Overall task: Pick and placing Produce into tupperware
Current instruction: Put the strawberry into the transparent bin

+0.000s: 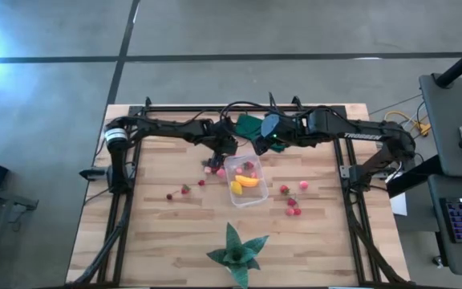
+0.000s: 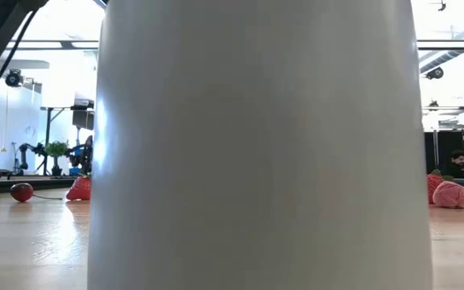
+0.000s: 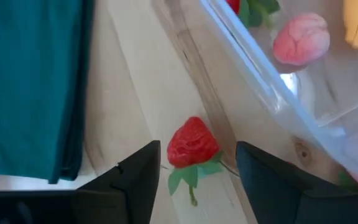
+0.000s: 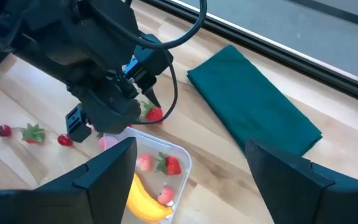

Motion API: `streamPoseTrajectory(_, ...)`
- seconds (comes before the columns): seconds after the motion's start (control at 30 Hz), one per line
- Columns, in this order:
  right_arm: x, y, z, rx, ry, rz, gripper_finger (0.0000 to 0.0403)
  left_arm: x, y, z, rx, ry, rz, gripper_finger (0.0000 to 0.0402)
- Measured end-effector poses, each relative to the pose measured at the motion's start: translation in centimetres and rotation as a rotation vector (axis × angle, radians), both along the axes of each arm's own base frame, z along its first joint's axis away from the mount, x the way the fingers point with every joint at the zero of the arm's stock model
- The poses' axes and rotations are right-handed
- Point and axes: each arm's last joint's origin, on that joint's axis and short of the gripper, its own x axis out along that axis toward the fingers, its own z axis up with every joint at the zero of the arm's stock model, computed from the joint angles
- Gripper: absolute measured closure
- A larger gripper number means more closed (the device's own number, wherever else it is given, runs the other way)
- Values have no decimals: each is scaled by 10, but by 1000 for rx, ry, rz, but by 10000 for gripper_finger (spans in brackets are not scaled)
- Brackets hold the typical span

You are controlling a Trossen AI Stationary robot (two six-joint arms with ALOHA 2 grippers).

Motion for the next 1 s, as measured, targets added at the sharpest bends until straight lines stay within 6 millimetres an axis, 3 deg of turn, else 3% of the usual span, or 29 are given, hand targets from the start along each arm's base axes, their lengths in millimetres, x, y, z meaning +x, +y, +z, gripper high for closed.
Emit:
streamPoseTrajectory(0.23, -1, 0, -1, -7, 12, -1, 106, 3, 1, -11, -6, 14, 0, 208)
streamPoseTrajectory(1.0, -3, 0, -3, -18, 46, -8, 112, 0, 9, -17, -2, 0, 20, 214)
